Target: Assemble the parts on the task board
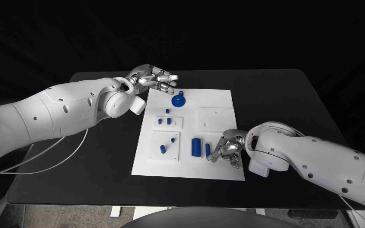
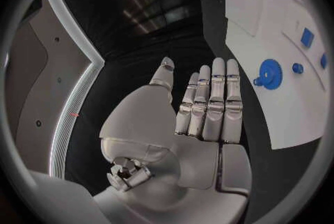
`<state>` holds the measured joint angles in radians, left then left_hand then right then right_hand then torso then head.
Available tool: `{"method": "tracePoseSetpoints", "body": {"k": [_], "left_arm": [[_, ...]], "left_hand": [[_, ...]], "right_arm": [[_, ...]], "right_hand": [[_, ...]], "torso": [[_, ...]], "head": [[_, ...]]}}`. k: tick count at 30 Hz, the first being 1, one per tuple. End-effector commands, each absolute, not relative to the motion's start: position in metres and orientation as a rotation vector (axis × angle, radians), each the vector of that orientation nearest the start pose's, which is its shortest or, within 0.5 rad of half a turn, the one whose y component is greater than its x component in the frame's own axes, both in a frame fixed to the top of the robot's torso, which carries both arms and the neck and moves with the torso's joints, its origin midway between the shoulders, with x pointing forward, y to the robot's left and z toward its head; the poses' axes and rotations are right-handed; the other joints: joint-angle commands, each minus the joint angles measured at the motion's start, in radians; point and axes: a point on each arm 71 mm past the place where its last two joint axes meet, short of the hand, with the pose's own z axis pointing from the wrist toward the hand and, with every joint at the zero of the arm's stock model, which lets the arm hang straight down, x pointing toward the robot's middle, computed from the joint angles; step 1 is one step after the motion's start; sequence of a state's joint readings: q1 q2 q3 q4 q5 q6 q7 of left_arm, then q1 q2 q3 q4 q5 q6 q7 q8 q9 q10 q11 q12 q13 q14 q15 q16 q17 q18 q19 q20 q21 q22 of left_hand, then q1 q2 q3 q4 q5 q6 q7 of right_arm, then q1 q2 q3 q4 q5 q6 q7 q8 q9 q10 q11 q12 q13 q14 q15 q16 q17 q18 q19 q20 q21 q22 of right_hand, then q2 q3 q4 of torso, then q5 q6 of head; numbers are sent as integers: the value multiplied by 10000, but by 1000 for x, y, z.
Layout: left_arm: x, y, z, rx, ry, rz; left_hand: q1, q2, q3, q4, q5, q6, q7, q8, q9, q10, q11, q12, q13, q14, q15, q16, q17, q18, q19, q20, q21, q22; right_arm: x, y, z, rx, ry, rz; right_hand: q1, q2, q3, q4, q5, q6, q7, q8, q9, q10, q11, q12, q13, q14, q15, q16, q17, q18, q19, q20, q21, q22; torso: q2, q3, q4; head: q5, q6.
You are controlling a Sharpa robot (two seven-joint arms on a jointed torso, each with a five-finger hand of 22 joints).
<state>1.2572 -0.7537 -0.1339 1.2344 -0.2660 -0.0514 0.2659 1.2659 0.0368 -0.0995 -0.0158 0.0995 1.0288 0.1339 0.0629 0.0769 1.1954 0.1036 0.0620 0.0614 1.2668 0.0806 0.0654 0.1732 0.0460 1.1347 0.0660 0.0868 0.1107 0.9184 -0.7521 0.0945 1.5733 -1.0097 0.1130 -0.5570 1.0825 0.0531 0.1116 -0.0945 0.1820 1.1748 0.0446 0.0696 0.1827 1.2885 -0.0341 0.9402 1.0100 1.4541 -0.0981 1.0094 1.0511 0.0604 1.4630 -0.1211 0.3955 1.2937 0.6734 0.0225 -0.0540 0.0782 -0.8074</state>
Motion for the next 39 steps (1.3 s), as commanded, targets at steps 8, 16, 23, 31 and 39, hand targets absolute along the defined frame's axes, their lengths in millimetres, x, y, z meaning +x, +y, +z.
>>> {"method": "tracePoseSetpoints", "body": {"k": [8,16,23,31,39], "left_arm": [[529,235,-205,-8186,17449,-13966],[529,235,-205,-8188,17484,-13953],[529,234,-205,-8160,17518,-13955],[529,234,-205,-8143,17521,-13946],[529,234,-205,-8142,17539,-13940]], "left_hand": [[10,121,-21,12,32,50,15,27,-11,-30,27,18,17,5,11,-18,-14,-41,5,-8,38,-16],[10,121,-21,12,32,50,15,27,-11,-30,27,18,17,5,11,-18,-14,-41,5,-8,38,-16],[24,163,-9,8,50,48,16,26,-13,-33,27,18,17,-1,12,-20,-16,-40,2,-8,37,-17],[42,180,-8,-8,52,46,15,25,-14,-36,27,17,16,-4,13,-21,-16,-40,3,-8,38,-16],[65,186,-11,-36,60,50,14,26,-14,-34,25,16,16,-4,11,-21,-17,-40,2,-9,38,-16]], "right_arm": [[415,-161,-308,3527,25238,5390],[414,-161,-311,3376,25551,5074],[415,-163,-313,3403,25737,4765],[417,-165,-315,3567,25718,4538],[417,-166,-316,3448,25843,4710]], "right_hand": [[-370,119,1520,-307,-135,122,-42,-67,-55,2,-114,-8,28,19,-45,-31,6,-99,441,-34,52,-14],[-410,4,2062,-608,60,165,-42,-56,30,-9,-126,-28,27,22,-40,-39,-10,-105,439,-30,48,-20],[-538,42,2182,-787,172,166,-43,-56,105,-15,-118,-49,13,28,-27,-38,-20,-108,429,-18,-7,-31],[-531,29,2228,-879,470,211,-56,-55,152,-5,-127,-42,21,32,-27,-27,-19,-117,430,-18,4,-24],[-492,-236,1958,-1047,887,240,-61,-52,194,-18,-120,-62,7,20,-25,-60,-57,-123,413,-16,-55,-38]], "torso": [[-6,2,-12],[-8,-6,-12],[-4,-3,-1],[-9,-2,-8],[-7,3,-12]], "head": [[-4,-10],[-20,-34],[-27,-30],[-33,-38],[-42,-17]]}}
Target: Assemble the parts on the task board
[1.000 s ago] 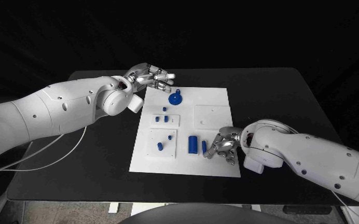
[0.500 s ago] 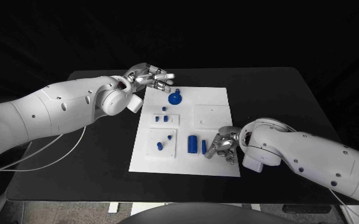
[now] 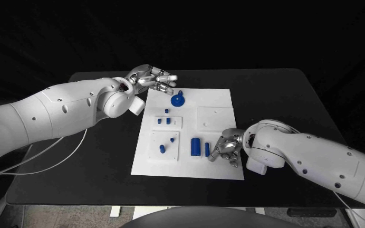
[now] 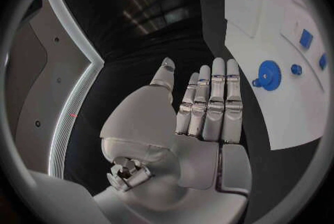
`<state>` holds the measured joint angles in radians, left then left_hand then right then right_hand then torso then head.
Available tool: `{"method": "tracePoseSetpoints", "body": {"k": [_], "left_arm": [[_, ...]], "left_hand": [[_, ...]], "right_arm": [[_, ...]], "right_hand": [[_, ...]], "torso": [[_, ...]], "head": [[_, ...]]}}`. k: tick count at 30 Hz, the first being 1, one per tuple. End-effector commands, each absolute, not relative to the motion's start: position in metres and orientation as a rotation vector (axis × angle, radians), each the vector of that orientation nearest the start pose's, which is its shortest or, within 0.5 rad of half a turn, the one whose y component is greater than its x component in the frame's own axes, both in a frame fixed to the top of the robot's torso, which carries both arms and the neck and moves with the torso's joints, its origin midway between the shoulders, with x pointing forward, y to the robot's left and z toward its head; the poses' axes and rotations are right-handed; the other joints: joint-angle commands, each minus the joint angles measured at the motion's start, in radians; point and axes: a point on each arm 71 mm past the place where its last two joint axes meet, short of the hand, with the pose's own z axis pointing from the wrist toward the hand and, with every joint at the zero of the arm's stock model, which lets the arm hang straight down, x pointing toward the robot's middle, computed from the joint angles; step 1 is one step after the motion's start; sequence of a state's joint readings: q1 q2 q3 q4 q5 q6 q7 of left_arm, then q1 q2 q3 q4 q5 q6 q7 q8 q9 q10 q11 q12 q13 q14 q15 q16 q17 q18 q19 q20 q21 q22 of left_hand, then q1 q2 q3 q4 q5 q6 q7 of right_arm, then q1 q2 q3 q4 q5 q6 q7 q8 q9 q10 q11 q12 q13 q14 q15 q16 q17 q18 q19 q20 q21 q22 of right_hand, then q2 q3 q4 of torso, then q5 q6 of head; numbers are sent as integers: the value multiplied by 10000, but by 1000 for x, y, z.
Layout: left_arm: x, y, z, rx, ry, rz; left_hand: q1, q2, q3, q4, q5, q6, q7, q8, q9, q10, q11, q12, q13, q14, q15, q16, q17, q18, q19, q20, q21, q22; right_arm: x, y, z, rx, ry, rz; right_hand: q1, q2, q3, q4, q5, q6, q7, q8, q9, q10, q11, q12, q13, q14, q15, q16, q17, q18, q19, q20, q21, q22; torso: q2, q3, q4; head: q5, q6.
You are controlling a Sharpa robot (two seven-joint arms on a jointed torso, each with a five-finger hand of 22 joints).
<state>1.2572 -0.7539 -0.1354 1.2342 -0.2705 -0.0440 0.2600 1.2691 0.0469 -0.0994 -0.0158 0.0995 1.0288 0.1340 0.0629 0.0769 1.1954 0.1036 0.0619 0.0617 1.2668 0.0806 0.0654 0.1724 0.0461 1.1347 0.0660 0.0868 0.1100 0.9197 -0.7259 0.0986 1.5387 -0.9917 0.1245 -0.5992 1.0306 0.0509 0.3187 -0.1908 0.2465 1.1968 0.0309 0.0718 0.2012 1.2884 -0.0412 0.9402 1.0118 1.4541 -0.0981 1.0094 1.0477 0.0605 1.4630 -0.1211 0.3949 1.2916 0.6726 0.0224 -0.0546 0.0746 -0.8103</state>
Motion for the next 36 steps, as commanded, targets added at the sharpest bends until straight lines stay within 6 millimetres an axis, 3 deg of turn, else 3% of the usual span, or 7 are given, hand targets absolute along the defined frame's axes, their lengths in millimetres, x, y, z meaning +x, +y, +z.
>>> {"method": "tracePoseSetpoints", "body": {"k": [1,10,17,21,27,33,36], "left_arm": [[529,234,-205,-8141,17542,-13942],[529,235,-205,-8139,17552,-13939],[529,234,-205,-8135,17540,-13939],[529,235,-205,-8133,17500,-13931],[530,237,-204,-8199,17231,-13870],[533,241,-203,-8454,16838,-13831],[536,243,-202,-8622,16587,-13801]], "left_hand": [[33,86,-11,-36,60,50,14,26,-15,-34,25,16,12,-4,11,-21,-8,-41,3,-9,38,-9],[62,96,-15,-77,72,51,13,26,-16,-34,24,16,11,-4,11,-21,-10,-42,0,-10,38,-10],[62,96,-15,-77,72,51,13,26,-16,-34,24,16,11,-4,11,-21,-10,-42,0,-10,38,-10],[62,96,-15,-77,72,51,13,26,-16,-34,24,16,11,-4,11,-21,-10,-42,0,-10,38,-10],[53,98,-30,-97,66,67,9,30,-14,-24,22,16,11,7,7,-18,-10,-40,8,-12,42,-7],[78,98,-27,-126,72,100,-5,29,-11,46,-3,24,13,29,-5,-22,-9,-38,26,-21,52,-3],[93,109,-25,-140,70,120,-13,27,-12,95,-16,13,8,29,-8,-21,-18,-43,19,-23,48,-5]], "right_arm": [[416,-165,-316,3417,25867,4769],[414,-165,-316,3271,25894,5246],[415,-168,-315,3405,25671,5501],[416,-171,-311,3490,25443,5881],[426,-176,-291,3710,24360,7592],[457,-186,-265,4446,22335,9773],[480,-196,-253,5142,20934,10778]], "right_hand": [[85,-251,-292,-105,467,24,73,-78,11,-23,-45,-68,-15,19,-24,-68,-31,-125,411,-15,-64,-21],[696,-658,-1413,-194,952,-34,140,-85,-165,-80,-12,-66,-7,15,-3,-97,-52,-109,401,2,-130,-24],[699,-896,-1502,245,995,-149,182,-87,-277,-99,10,-78,-27,12,12,-122,-63,-93,398,17,-195,-31],[605,-1065,-1956,667,1018,-262,225,-86,-295,-114,33,-86,-43,5,20,-153,-77,-70,395,21,-318,-75],[1029,-1041,-2920,1397,738,-366,271,-82,-240,-130,74,-91,-97,13,52,-290,-166,-50,392,59,-536,-185],[1161,-811,-2975,1258,639,-344,259,-87,-245,-202,61,-243,-241,-54,19,-627,-444,-47,310,37,-1164,-393],[1262,-498,-2983,886,687,-354,273,-87,-276,-563,79,-1432,-1301,-246,44,-2067,-1510,-87,121,75,-2227,-1132]], "torso": [[2,5,-7],[5,5,-7],[5,5,-4],[-10,3,-17],[-71,-34,-69],[-206,-65,-142],[-321,-76,-157]], "head": [[-7,17],[-17,18],[-34,31],[-48,90],[-130,442],[-202,779],[-256,981]]}}
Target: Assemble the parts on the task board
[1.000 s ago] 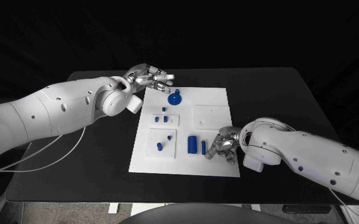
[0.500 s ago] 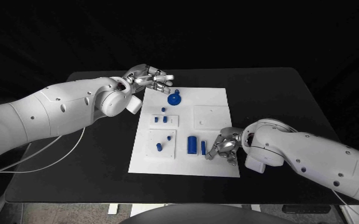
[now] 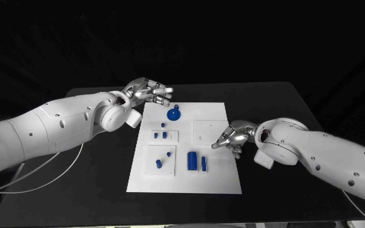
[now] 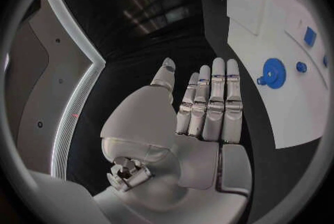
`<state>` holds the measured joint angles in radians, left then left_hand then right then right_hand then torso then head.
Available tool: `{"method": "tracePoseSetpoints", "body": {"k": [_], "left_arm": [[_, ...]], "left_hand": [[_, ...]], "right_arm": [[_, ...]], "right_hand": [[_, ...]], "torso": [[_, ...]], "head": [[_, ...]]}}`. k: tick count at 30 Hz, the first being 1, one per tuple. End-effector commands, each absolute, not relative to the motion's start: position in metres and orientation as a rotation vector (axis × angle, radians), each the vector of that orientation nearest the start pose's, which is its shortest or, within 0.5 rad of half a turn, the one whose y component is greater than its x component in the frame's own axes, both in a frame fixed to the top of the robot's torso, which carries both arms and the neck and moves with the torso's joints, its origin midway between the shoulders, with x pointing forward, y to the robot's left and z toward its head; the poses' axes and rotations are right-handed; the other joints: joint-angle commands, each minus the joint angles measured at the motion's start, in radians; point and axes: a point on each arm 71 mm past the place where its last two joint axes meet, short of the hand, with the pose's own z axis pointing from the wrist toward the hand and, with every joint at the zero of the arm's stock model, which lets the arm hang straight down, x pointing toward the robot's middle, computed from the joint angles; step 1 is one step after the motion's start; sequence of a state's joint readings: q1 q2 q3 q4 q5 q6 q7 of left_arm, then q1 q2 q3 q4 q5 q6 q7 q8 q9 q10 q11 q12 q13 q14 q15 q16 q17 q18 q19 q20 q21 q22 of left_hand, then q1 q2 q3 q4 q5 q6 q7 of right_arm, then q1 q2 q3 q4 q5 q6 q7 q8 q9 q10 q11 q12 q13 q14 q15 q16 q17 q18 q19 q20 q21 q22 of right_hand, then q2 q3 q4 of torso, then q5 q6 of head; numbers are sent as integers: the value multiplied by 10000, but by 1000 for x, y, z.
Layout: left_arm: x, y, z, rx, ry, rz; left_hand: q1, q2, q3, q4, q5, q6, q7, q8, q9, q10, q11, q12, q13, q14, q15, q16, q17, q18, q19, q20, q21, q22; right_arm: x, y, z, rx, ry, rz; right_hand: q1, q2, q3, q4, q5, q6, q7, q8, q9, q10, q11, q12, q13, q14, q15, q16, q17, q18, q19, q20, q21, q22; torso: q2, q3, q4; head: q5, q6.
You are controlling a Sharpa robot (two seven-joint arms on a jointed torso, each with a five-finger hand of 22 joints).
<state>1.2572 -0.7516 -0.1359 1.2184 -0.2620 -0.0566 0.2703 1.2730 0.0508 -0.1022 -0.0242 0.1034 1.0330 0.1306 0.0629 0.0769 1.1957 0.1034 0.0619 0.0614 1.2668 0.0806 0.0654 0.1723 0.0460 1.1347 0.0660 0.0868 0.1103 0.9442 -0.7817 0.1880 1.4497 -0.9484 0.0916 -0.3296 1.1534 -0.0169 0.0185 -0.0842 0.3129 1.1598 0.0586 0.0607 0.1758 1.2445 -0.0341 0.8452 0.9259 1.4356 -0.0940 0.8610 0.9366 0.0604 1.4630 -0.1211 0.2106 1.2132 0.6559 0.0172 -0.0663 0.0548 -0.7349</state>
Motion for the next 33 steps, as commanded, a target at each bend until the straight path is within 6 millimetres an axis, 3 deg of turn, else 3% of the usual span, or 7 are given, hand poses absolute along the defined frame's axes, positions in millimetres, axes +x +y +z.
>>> {"method": "tracePoseSetpoints", "body": {"k": [1,22,23,24,26,29,33], "left_arm": [[537,244,-202,-8693,16491,-13786],[570,263,-191,-10464,13726,-13385],[571,263,-191,-10492,13675,-13377],[568,260,-195,-10091,14567,-13227],[567,259,-196,-10113,14539,-13226],[564,256,-198,-10198,14431,-13220],[554,247,-204,-10448,14118,-13187]], "left_hand": [[71,75,9,-68,31,82,18,26,-12,98,-16,12,11,10,-3,-27,-26,-46,11,-21,43,-10],[-155,-563,602,317,-176,-3603,-388,-129,-279,-4818,4,-140,-140,-4750,395,-133,-1193,1444,-2401,2000,-181,-411],[-157,-574,622,328,-187,-3646,-396,-139,-285,-4884,-3,-112,-141,-4846,397,-142,-1195,1696,-2471,2183,-209,-424],[-3920,-508,1022,242,-1034,-10330,-1306,-629,-769,-11957,-1034,-619,-614,-12668,-806,-654,-1723,-460,-11347,-660,-868,-1103],[-4377,-508,1022,242,-1034,-10330,-1306,-629,-769,-11957,-1034,-619,-614,-12668,-806,-654,-1723,-460,-11347,-660,-868,-1103],[-5273,-508,1022,242,-1034,-10330,-1306,-629,-769,-11957,-1034,-619,-614,-12668,-806,-654,-1723,-460,-11347,-660,-868,-1103],[-12730,-508,1022,242,-1034,-10330,-1306,-629,-769,-11957,-1034,-619,-614,-12668,-806,-654,-1723,-460,-11347,-660,-868,-1103]], "right_arm": [[488,-201,-249,5472,20432,11072],[576,-257,-230,9537,14274,13262],[576,-257,-230,9583,14204,13277],[575,-254,-235,9294,15317,12694],[574,-253,-235,9301,15267,12713],[572,-251,-233,9334,15083,12783],[566,-243,-228,9463,14568,12962]], "right_hand": [[124,284,80,-319,47,6,-22,19,-33,-209,21,-676,-628,-128,28,-884,-554,-108,41,95,-596,-591],[-38,883,398,-1098,-240,-2631,696,-31,-1184,-2891,1804,-7890,-8701,-4327,2371,-8012,-8770,770,-6399,3359,-1424,-11356],[-6,915,280,-1091,-235,-2662,711,-37,-1187,-2885,1816,-7893,-8702,-4328,2384,-8013,-8770,824,-6431,3392,-1393,-11501],[-3480,169,-185,842,-3129,-11598,-586,-607,-1758,-12445,341,-8452,-9259,-7296,940,-8610,-9366,-604,-14630,1211,-2106,-12132],[-3850,169,-185,842,-3129,-11598,-586,-607,-1758,-12445,341,-8452,-9259,-14356,940,-8610,-9366,-604,-14630,1211,-2106,-12132],[-11534,169,-185,842,-3129,-11598,-586,-607,-1758,-12445,341,-8452,-9259,-14356,940,-8610,-9366,-604,-14630,1211,-2106,-12132],[-11534,169,-185,842,-3129,-11598,-586,-607,-1758,-12445,341,-8452,-9259,-14356,940,-8610,-9366,-604,-14630,1211,-2106,-12132]], "torso": [[-203,-30,-46],[-556,75,-58],[-554,81,-54],[-540,59,-65],[-564,50,-34],[-657,12,83],[-916,-91,410]], "head": [[-59,284],[-111,1430],[-106,1447],[-109,1358],[-128,1357],[-199,1356],[-396,1352]]}}
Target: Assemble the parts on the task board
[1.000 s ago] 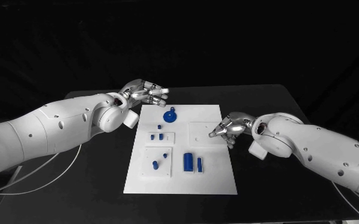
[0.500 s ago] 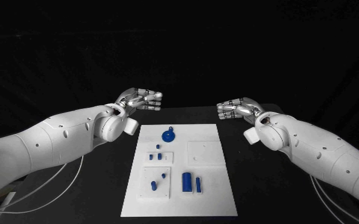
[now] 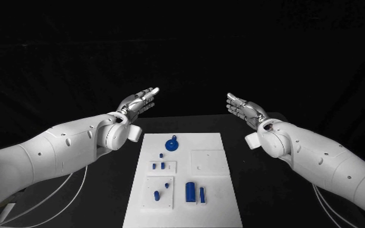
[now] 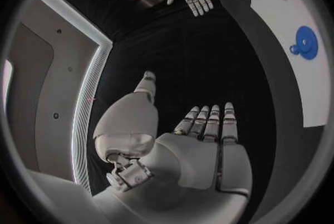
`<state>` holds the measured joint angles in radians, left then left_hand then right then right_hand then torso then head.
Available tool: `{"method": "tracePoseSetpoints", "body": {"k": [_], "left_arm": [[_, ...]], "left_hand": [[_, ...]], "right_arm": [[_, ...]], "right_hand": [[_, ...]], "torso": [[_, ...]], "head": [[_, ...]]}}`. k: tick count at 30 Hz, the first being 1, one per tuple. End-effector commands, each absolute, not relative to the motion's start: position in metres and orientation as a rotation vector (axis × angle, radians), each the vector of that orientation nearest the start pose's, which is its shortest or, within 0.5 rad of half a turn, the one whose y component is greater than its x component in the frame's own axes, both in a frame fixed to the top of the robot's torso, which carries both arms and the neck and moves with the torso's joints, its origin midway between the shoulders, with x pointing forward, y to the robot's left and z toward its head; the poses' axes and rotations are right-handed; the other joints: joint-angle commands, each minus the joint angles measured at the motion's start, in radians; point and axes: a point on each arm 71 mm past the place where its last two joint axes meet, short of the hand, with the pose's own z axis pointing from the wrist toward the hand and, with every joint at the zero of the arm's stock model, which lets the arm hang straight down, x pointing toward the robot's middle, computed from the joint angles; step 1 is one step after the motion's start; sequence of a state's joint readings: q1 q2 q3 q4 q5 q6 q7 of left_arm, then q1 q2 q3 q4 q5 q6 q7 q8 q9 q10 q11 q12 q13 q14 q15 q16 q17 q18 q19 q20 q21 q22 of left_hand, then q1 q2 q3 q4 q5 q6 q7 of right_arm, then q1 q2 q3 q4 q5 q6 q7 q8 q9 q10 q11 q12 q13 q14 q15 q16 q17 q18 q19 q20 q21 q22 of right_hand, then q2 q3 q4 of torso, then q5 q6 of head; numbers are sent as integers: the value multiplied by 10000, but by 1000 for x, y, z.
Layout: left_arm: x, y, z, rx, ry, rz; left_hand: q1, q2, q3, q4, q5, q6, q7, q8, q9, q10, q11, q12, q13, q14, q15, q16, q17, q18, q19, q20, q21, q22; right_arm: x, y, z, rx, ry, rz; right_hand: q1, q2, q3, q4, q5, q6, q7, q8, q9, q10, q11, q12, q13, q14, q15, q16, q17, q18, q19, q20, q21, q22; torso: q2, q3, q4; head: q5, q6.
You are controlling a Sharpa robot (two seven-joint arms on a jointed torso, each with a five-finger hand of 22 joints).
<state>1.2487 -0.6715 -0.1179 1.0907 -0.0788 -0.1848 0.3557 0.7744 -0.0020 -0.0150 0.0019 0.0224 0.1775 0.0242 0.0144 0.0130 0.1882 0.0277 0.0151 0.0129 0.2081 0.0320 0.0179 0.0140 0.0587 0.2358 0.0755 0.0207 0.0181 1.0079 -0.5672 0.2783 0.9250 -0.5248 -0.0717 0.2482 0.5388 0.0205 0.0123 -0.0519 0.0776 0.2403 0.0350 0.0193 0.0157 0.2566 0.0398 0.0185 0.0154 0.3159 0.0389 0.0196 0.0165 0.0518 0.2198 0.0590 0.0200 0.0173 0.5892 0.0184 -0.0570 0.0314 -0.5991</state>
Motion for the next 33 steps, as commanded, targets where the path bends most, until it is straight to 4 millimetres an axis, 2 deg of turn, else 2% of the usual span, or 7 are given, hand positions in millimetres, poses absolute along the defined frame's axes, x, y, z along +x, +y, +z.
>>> {"method": "tracePoseSetpoints", "body": {"k": [1,4,6,12,18,24,33], "left_arm": [[550,244,-206,-10522,14026,-13173],[538,235,-212,-10787,13701,-13104],[528,228,-216,-10997,13448,-13029],[493,207,-223,-11632,12700,-12681],[470,196,-224,-11970,12313,-12405],[462,192,-224,-12089,12178,-12289],[462,192,-224,-12089,12178,-12289]], "left_hand": [[-7744,20,150,-19,-224,-1775,-242,-144,-130,-1882,-277,-151,-129,-2081,-320,-179,-140,-587,-2358,-755,-207,-181],[-7744,20,150,-19,-224,-1775,-242,-144,-130,-1882,-277,-151,-129,-2081,-320,-179,-140,-587,-2358,-755,-207,-181],[-7744,20,150,-19,-224,-1775,-242,-144,-130,-1882,-277,-151,-129,-2081,-320,-179,-140,-587,-2358,-755,-207,-181],[-7744,20,150,-19,-224,-1775,-242,-144,-130,-1882,-277,-151,-129,-2081,-320,-179,-140,-587,-2358,-755,-207,-181],[-7744,20,150,-19,-224,-1775,-242,-144,-130,-1882,-277,-151,-129,-2081,-320,-179,-140,-587,-2358,-755,-207,-181],[-7744,20,150,-19,-224,-1775,-242,-144,-130,-1882,-277,-151,-129,-2081,-320,-179,-140,-587,-2358,-755,-207,-181],[-7744,20,150,-19,-224,-1775,-242,-144,-130,-1882,-277,-151,-129,-2081,-320,-179,-140,-587,-2358,-755,-207,-181]], "right_arm": [[564,-241,-226,9511,14422,13008],[555,-233,-223,9716,13929,13139],[548,-227,-221,9914,13576,13203],[515,-209,-219,10776,12660,13119],[484,-198,-221,11561,12276,12715],[465,-193,-224,12021,12184,12351],[462,-192,-224,12089,12178,12289]], "right_hand": [[-5388,-205,-123,519,-776,-2403,-350,-193,-157,-2566,-398,-185,-154,-3159,-389,-196,-165,-518,-2198,-590,-200,-173],[-5388,-205,-123,519,-776,-2403,-350,-193,-157,-2566,-398,-185,-154,-3159,-389,-196,-165,-518,-2198,-590,-200,-173],[-5388,-205,-123,519,-776,-2403,-350,-193,-157,-2566,-398,-185,-154,-3159,-389,-196,-165,-518,-2198,-590,-200,-173],[-5388,-205,-123,519,-776,-2403,-350,-193,-157,-2566,-398,-185,-154,-3159,-389,-196,-165,-518,-2198,-590,-200,-173],[-5388,-205,-123,519,-776,-2403,-350,-193,-157,-2566,-398,-185,-154,-3159,-389,-196,-165,-518,-2198,-590,-200,-173],[-5388,-205,-123,519,-776,-2403,-350,-193,-157,-2566,-398,-185,-154,-3159,-389,-196,-165,-518,-2198,-590,-200,-173],[-5388,-205,-123,519,-776,-2403,-350,-193,-157,-2566,-398,-185,-154,-3159,-389,-196,-165,-518,-2198,-590,-200,-173]], "torso": [[-302,-125,383],[-413,-169,523],[-446,-182,565],[-450,-184,570],[-450,-184,570],[-450,-184,570],[-450,-184,570]], "head": [[-202,-7],[-286,-8],[-311,-9],[-314,-9],[-314,-9],[-314,-9],[-314,-9]]}}
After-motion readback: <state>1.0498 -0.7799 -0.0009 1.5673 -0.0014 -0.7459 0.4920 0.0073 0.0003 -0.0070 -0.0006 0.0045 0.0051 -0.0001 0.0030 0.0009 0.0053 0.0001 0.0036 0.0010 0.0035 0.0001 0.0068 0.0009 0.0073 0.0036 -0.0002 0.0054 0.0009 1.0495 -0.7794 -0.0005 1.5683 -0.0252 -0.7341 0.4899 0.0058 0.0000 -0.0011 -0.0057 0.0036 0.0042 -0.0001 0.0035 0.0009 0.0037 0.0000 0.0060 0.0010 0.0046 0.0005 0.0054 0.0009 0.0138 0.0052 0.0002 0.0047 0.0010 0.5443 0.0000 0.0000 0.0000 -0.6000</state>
